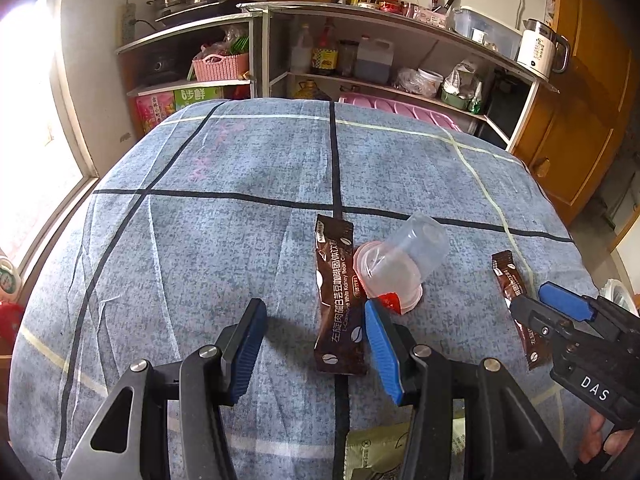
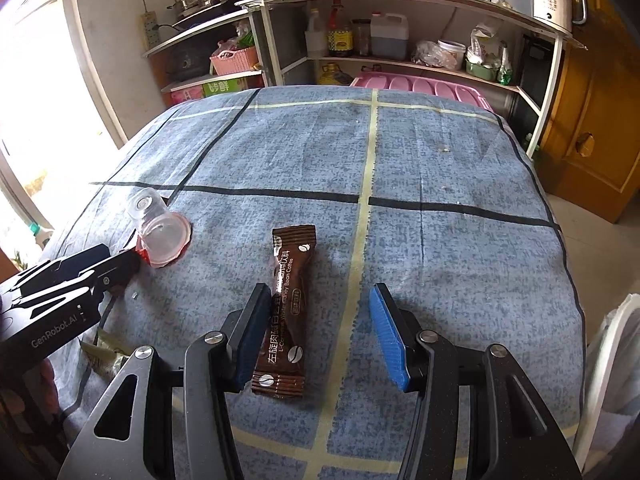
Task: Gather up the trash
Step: 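Grasp a brown chocolate wrapper with the right gripper while the left gripper grasps the other, then carry both brown chocolate wrappers over the white bin and open both grippers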
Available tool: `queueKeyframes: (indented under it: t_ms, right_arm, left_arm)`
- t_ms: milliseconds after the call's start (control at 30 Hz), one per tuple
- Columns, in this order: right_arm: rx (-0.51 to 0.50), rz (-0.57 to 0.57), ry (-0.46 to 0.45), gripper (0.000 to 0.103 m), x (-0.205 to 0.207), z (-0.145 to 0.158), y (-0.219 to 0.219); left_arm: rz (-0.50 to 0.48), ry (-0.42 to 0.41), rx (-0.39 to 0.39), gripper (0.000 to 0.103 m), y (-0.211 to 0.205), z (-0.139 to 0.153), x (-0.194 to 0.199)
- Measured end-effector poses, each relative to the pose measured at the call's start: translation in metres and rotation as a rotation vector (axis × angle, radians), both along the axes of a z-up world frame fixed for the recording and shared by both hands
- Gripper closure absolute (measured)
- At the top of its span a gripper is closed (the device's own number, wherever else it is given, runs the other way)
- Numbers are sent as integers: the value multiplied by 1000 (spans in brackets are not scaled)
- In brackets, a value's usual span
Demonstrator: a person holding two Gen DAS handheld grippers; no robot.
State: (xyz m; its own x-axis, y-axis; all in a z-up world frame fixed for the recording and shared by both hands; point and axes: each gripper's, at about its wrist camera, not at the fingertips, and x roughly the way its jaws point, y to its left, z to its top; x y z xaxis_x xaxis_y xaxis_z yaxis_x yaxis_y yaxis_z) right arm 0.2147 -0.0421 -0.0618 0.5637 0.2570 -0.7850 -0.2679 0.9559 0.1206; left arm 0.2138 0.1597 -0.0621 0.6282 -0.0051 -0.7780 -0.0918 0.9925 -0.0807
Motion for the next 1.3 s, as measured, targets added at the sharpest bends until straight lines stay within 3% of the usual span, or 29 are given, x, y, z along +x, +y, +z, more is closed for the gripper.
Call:
queueKeyframes:
  t_ms: [100,233,300,533,1300]
  right_arm:
    - [-9,1,-4,51,0,0,2]
    - [-8,-6,-7,63,0,0,1]
    - [-5,-6,-8,66,0,0,0]
    - [21,-5,-5,83,-1,0,-3]
    - [121,-22,-52,86,-31,23,-28]
  left_arm:
    - [2,6,6,52,-1,-2,5]
    - [0,4,16,54,-3,-2,10]
    - [0,-1,17,66,-3,-2,9]
    - [0,-9,2,80,0,-1,6]
    - [-17,-86,-3,80,-17,31,-44]
